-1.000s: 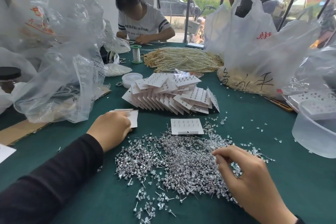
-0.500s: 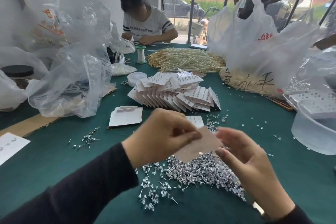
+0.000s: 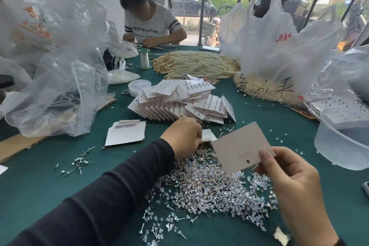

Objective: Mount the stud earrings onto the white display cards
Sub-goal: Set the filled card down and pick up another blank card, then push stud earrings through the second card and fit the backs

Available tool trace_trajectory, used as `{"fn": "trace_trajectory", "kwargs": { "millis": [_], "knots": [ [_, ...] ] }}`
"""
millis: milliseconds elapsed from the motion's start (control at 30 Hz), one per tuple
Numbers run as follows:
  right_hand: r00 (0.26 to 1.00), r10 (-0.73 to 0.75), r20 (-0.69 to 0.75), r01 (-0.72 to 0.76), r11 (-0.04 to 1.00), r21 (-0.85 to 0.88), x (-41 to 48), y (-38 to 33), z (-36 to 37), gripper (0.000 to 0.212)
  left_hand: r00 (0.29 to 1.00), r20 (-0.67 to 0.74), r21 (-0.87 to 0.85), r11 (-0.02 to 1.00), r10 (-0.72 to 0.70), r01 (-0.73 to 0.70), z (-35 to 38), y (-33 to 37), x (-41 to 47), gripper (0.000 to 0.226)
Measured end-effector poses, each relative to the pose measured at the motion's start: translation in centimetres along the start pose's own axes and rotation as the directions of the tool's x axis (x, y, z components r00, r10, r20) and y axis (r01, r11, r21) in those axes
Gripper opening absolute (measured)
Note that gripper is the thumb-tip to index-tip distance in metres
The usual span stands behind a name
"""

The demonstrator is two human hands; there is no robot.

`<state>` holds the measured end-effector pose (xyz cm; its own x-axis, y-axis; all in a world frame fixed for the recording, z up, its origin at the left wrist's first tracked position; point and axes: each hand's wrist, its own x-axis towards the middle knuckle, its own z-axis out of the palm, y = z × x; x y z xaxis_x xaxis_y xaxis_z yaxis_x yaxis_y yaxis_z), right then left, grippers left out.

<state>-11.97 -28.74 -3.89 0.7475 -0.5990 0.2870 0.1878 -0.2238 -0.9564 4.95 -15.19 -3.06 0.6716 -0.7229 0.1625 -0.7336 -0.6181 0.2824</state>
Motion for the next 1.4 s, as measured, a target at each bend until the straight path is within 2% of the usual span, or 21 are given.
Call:
{"fn": "trace_trajectory", "kwargs": {
  "millis": [133,200,267,333,400,500,600,700,800,867,967,1067,1133,1167,1200,1267,1300,1333,1400],
  "knots": [
    [0.998,0.017,-0.064,-0.015,0.999,0.041,0.1,0.1,-0.4,0.018,0.999,0.011,-0.259,0.965,-0.045,0.046,-5.1,-1.0,-1.0,0.010],
    [0.996,0.013,-0.087,-0.009,0.999,0.045,0.3,0.3,-0.5,0.021,0.978,-0.167,-0.249,0.965,-0.125,0.081,-8.2,-3.6,-1.6,0.009],
    [0.995,0.007,-0.096,-0.002,0.999,0.052,0.4,0.4,-0.5,0.021,0.865,-0.426,-0.151,0.964,-0.265,0.220,-10.5,-7.3,-2.0,0.013],
    [0.996,-0.002,-0.086,0.007,0.999,0.049,0.3,0.5,-0.4,0.022,0.725,-0.551,-0.137,0.902,-0.413,0.410,-11.1,-11.1,-2.1,0.018],
    [0.997,-0.014,-0.070,0.016,1.000,0.025,0.2,0.4,-0.3,0.020,0.665,-0.516,-0.144,0.821,-0.539,0.553,-10.4,-14.1,-1.6,0.020],
    [0.998,-0.012,-0.056,0.011,1.000,-0.006,0.0,0.2,0.0,0.018,0.680,-0.399,-0.107,0.768,-0.614,0.631,-8.6,-16.4,-0.2,0.022],
    [0.998,0.004,-0.063,-0.005,1.000,-0.020,0.0,0.2,0.0,0.016,0.713,-0.332,-0.079,0.772,-0.617,0.631,-7.0,-17.0,1.5,0.027],
    [0.998,0.006,-0.064,-0.008,0.999,-0.033,0.2,0.1,0.1,0.014,0.741,-0.260,-0.139,0.783,-0.619,0.606,-6.1,-17.3,2.9,0.031],
    [0.999,0.015,-0.046,-0.017,0.999,-0.038,0.2,0.1,0.0,0.014,0.721,-0.231,-0.253,0.755,-0.654,0.604,-6.1,-18.0,3.1,0.035],
    [0.999,0.036,-0.025,-0.037,0.999,-0.029,0.2,0.2,0.0,0.014,0.697,-0.267,-0.271,0.746,-0.665,0.608,-6.6,-18.0,2.4,0.035],
    [0.996,0.078,0.040,-0.079,0.996,0.032,0.1,0.4,0.0,0.018,0.706,-0.403,-0.285,0.813,-0.582,0.507,-8.0,-16.0,0.6,0.023],
    [0.983,0.128,0.129,-0.146,0.979,0.144,-0.1,0.5,0.3,0.024,0.822,-0.444,-0.278,0.927,-0.357,0.252,-9.1,-10.1,-2.6,0.018],
    [0.971,0.166,0.173,-0.202,0.954,0.221,-0.2,0.5,0.6,0.029,0.933,-0.346,-0.307,0.952,-0.101,-0.011,-8.6,-4.7,-5.9,0.020],
    [0.966,0.179,0.184,-0.224,0.939,0.261,-0.3,0.5,0.6,0.029,0.960,-0.273,-0.297,0.945,0.053,-0.137,-8.0,-2.1,-7.6,0.027],
    [0.962,0.190,0.198,-0.244,0.922,0.301,-0.5,0.4,0.8,0.027,0.962,-0.202,-0.232,0.945,0.187,-0.232,-7.0,0.1,-9.1,0.039],
    [0.960,0.181,0.215,-0.245,0.912,0.327,-0.7,0.1,1.0,0.028,0.921,-0.129,0.046,0.930,0.367,-0.365,-4.6,3.0,-10.6,0.058],
    [0.962,0.165,0.216,-0.230,0.917,0.325,-0.9,0.2,1.1,0.025,0.907,-0.118,0.151,0.910,0.405,-0.387,-3.4,3.9,-10.9,0.058],
    [0.963,0.156,0.218,-0.222,0.919,0.324,-1.1,0.1,1.2,0.021,0.907,-0.124,0.168,0.910,0.402,-0.380,-2.5,4.4,-11.0,0.051],
    [0.964,0.133,0.230,-0.203,0.927,0.316,-1.3,-0.1,1.1,0.018,0.920,-0.208,0.021,0.942,0.333,-0.336,-1.6,4.8,-11.0,0.037]
  ]
}}
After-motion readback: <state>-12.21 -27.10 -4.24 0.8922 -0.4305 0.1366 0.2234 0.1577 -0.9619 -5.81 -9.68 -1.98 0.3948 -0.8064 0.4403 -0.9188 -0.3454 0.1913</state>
